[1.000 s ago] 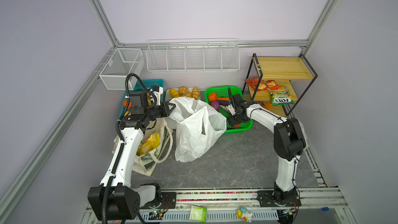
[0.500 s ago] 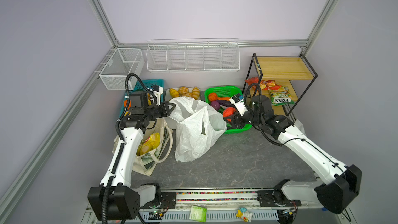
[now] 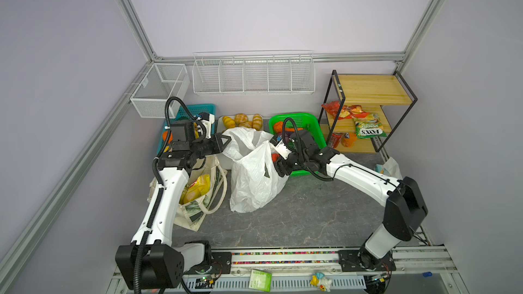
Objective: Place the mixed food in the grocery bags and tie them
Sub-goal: 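Carry the tomato into the white bag and open the right gripper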
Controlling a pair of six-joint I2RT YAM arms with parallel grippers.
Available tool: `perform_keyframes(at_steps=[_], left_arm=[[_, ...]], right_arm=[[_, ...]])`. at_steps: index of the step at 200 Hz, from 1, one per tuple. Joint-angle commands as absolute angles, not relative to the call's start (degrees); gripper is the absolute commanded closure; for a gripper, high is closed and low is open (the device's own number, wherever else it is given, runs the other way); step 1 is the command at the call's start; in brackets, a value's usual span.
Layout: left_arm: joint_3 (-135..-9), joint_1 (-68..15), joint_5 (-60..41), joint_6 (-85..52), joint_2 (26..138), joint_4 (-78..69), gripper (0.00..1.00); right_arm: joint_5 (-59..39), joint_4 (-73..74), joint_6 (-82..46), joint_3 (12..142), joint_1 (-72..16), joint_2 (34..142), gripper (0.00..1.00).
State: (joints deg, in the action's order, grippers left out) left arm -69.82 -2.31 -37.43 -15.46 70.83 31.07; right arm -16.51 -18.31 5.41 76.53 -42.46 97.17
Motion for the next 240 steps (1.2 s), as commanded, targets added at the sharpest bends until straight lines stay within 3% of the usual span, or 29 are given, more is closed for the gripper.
perform_keyframes(at_steps=[1, 41, 131, 240], left_arm=[[-69.2, -2.6, -38.2, -15.9, 69.8, 30.1, 1.00], [-69.2, -2.6, -38.0, -15.8, 69.7, 30.1, 1.00], [-69.2, -2.6, -37.7, -15.6, 69.6, 30.2, 1.00], [-69.3, -2.6, -38.1, -15.8, 69.6, 30.1, 1.00]], right_arm=[[-14.5, -15.4, 3.4, 77.8, -43.3, 99.3, 0.28], [-9.9, -16.3, 4.3, 76.2, -42.7, 97.3, 0.22], [-10.8, -20.3, 7.4, 72.8, -39.6, 86.8, 0.11], [-39.2, -17.0, 15.8, 69.5, -39.7, 75.7, 0.22]])
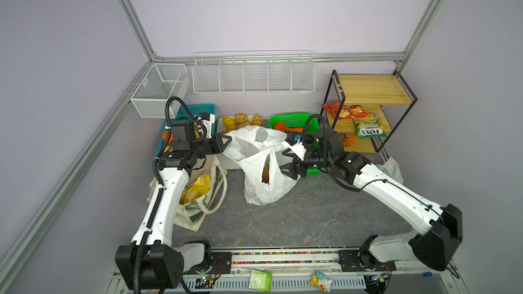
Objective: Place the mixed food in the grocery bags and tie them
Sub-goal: 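Carry the tomato into the white bag and open the right gripper, then withdraw the right gripper from the bag over the green basket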
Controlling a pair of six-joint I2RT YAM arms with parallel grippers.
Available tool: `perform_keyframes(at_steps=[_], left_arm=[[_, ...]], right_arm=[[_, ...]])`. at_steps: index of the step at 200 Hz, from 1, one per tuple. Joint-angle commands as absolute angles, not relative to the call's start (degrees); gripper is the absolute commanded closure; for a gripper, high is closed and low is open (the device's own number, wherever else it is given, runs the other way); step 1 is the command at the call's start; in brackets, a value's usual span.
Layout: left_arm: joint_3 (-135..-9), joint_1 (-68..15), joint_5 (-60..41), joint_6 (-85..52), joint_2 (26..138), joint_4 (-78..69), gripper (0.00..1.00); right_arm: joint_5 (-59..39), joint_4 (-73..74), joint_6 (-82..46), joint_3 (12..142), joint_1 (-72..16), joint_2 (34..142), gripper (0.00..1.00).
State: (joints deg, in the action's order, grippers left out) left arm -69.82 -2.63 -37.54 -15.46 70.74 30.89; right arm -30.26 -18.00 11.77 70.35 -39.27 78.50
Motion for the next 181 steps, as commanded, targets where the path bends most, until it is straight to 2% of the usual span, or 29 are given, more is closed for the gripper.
perform_keyframes(at_steps=[1, 46, 91, 111, 134, 164, 181], left_arm=[[-69.3, -2.6, -38.1, -15.7, 69.6, 30.1, 1.00], [-69.3, -2.6, -38.2, -15.8, 69.6, 30.1, 1.00], [-69.2, -2.7, -38.4, -16.0, 69.5, 29.9, 1.00], [-69.2, -2.7, -38.5, -16.1, 69.5, 29.8, 1.00], [-69.2, -2.7, -38.5, -16.2, 69.3, 29.7, 1.00], [-69.3, -2.8, -34.8, -16.4, 68.6, 30.3, 1.00], [-69.4, -2.7, -31.8, -17.3, 68.2, 30.4, 1.00]], right_arm=[[-39.4, -17.0, 15.8, 69.5, -39.7, 75.6, 0.22], [-50.9, -21.1, 17.2, 72.6, -39.2, 74.4, 0.22], [-61.6, -16.6, 11.4, 73.2, -37.8, 74.2, 0.23], [-58.3, -14.6, 7.3, 73.4, -37.8, 73.9, 0.22], [-54.1, -19.0, 6.0, 75.5, -37.8, 76.2, 0.22], [-61.8, -22.5, 0.7, 78.0, -37.8, 81.3, 0.23], [-62.1, -25.8, 2.2, 77.9, -38.9, 81.8, 0.24]])
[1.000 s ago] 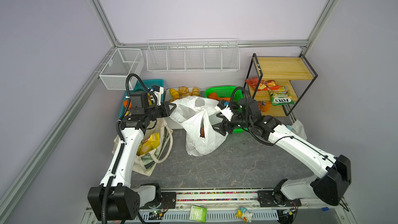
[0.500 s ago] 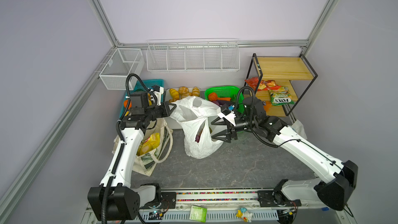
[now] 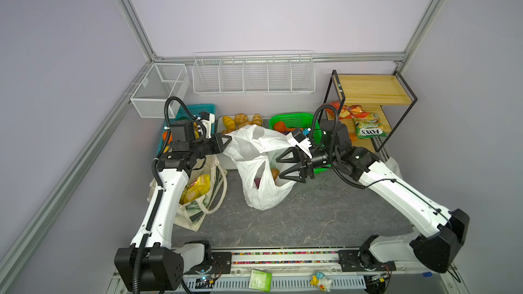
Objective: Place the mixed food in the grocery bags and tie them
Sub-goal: 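Withdraw the right gripper from the bag over the green basket, then grasp the bag's handle farthest from the left gripper with the right gripper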
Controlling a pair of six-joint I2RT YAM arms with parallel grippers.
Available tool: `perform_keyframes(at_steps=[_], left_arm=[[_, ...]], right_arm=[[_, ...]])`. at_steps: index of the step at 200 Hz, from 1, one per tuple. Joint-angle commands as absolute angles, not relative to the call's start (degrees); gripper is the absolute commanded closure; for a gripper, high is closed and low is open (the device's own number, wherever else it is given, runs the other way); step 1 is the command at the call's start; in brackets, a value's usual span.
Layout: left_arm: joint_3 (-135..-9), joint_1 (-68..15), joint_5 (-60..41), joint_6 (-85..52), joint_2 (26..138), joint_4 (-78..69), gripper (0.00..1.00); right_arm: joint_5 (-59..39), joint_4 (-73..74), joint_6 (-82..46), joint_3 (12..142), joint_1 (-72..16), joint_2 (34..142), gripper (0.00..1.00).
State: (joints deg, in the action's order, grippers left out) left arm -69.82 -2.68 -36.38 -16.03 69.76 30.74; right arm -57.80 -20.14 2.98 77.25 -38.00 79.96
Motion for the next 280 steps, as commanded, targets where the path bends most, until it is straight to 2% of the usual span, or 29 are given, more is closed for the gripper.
perform_keyframes(at_steps=[1, 32, 49, 66, 79, 100, 124, 151, 176, 200, 237, 280], left_arm=[[-69.4, -2.6, -31.6, -17.3, 68.1, 30.5, 1.00], [-69.4, -1.3, -28.0, -19.1, 67.8, 30.2, 1.00], [-69.3, -0.9, -28.8, -19.0, 67.9, 29.9, 1.00], [-68.9, -0.9, -31.6, -18.7, 68.3, 29.1, 1.00], [-68.8, -0.9, -33.3, -18.6, 68.6, 28.6, 1.00], [-68.6, -0.9, -34.7, -18.6, 68.9, 28.2, 1.00], [-68.4, -0.9, -35.1, -18.6, 68.9, 27.9, 1.00], [-68.3, -0.9, -35.5, -18.6, 69.0, 27.7, 1.00], [-68.3, -0.9, -35.9, -18.7, 69.1, 27.6, 1.00], [-68.2, -0.9, -36.3, -19.0, 69.2, 27.3, 1.00], [-68.1, -0.9, -36.5, -18.9, 69.1, 27.3, 1.00], [-68.1, -0.9, -36.8, -19.0, 69.1, 27.2, 1.00]], right_arm=[[-62.0, -26.0, 2.3, 77.7, -38.9, 81.7, 0.24], [-62.7, -25.6, 2.1, 74.8, -39.2, 78.5, 0.23], [-58.3, -25.1, 1.9, 73.7, -38.8, 75.4, 0.23], [-49.1, -27.0, 5.8, 73.6, -37.7, 72.0, 0.22], [-37.1, -27.8, 11.1, 73.2, -37.3, 69.0, 0.21], [-24.1, -23.2, 19.0, 70.1, -37.4, 66.1, 0.20], [-21.8, -22.1, 26.2, 69.6, -37.9, 67.1, 0.17], [-14.0, -22.2, 32.5, 69.3, -40.7, 69.7, 0.15], [-10.1, -20.8, 33.9, 69.5, -42.6, 73.4, 0.14], [-4.1, -13.4, 33.0, 70.1, -44.3, 77.2, 0.16], [-5.2, 0.2, 31.9, 71.2, -47.0, 81.6, 0.17], [-13.7, 11.2, 22.1, 71.2, -47.1, 82.1, 0.18]])
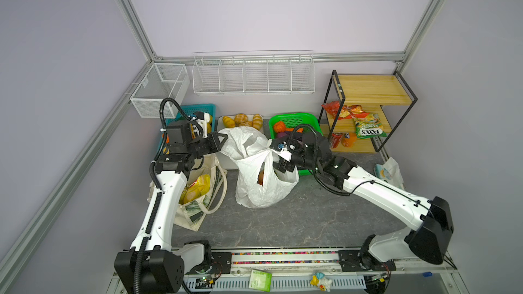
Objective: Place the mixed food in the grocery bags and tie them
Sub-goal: 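Grasp the bag's handle farthest from the left gripper with the right gripper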
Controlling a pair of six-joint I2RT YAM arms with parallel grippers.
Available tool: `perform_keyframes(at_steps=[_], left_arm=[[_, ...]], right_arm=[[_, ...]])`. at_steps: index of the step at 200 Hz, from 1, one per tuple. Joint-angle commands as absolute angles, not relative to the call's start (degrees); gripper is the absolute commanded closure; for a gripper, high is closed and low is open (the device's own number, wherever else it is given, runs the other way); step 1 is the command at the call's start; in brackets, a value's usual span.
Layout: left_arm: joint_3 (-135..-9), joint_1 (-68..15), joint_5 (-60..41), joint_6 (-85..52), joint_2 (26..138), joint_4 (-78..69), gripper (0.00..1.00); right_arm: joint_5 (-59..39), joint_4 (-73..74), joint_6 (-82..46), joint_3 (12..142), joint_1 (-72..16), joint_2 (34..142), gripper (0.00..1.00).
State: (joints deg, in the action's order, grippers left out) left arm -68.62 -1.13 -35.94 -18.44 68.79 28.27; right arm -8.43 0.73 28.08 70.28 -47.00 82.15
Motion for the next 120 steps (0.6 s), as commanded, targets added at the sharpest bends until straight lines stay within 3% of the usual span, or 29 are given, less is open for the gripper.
perform_keyframes(at_steps=[1, 18, 75, 96, 120], left_arm=[[-68.1, -0.9, -36.9, -19.0, 69.1, 27.2, 1.00], [-68.1, -1.0, -37.1, -19.2, 69.2, 27.0, 1.00], [-68.4, -1.7, -37.3, -19.9, 69.8, 26.6, 1.00], [-69.6, -2.1, -35.4, -20.5, 68.8, 26.9, 0.75], [-68.8, -4.4, -28.8, -20.0, 63.0, 24.3, 0.54]], right_arm=[[-13.9, 11.3, 21.8, 71.2, -47.1, 82.1, 0.18], [-14.8, 13.3, 16.6, 72.1, -47.0, 83.7, 0.24], [-23.6, 16.1, -8.7, 73.6, -41.7, 85.3, 0.70], [-23.1, 16.0, -25.1, 72.6, -36.9, 84.1, 0.93], [-20.8, 19.9, -38.0, 66.8, -33.2, 81.7, 0.93]])
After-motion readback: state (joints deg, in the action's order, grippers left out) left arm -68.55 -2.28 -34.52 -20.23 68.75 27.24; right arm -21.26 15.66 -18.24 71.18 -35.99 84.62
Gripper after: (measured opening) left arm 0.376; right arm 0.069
